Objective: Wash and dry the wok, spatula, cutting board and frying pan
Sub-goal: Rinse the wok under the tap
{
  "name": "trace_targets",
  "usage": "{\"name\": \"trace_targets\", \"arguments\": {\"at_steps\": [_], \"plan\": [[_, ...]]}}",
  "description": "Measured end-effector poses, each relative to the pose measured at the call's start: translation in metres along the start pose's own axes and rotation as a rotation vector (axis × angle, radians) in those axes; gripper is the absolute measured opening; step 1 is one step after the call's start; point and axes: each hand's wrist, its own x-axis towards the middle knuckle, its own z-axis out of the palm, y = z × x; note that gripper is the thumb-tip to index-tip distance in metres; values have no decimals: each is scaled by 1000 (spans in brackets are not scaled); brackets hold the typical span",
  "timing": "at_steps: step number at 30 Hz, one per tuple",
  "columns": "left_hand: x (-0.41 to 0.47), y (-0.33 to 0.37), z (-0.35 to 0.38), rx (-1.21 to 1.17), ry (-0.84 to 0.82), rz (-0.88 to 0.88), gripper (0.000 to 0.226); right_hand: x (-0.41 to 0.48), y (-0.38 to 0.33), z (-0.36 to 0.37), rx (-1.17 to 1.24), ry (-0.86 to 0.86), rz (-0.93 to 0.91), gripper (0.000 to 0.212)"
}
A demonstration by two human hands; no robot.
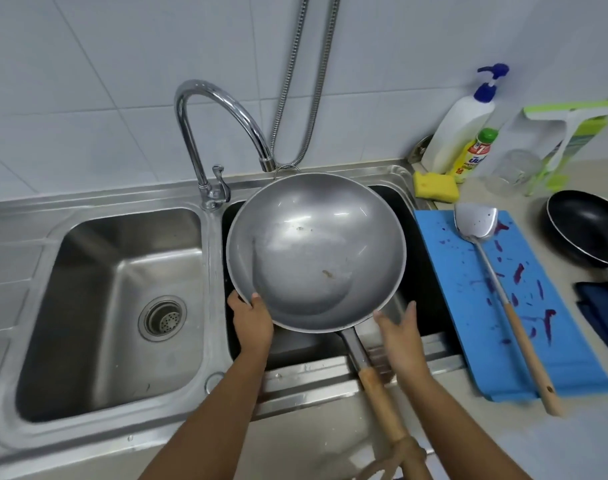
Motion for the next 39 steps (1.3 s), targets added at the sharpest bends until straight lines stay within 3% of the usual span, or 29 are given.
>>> {"name": "trace_targets", "arguments": {"at_steps": [3,5,6,8,11,16,22,39], "plan": [[27,7,-12,139,-49,-7,35,52,-11,-1,324,-13,168,94],[38,9,-18,217,-102,-1,31,69,-20,1,493,-75,174,64],[41,9,-20,222,-123,-8,32,69,-25,2,480,-86,145,45],[43,12,-22,202,-152,-44,39,63,-31,2,379,-55,75,30],[43,11,-21,157,-179,-66,38,50,-33,-4,342,21,-35,29],[31,23,-11,128,-251,-76,17,30,-46,-19,278,181,-192,37],[15,19,12,22,-333,-188,23,9,-61,-42,144,323,-320,22],[-62,1,76,-294,-385,-403,31,-16,-107,-119,-141,289,-530,41]]}}
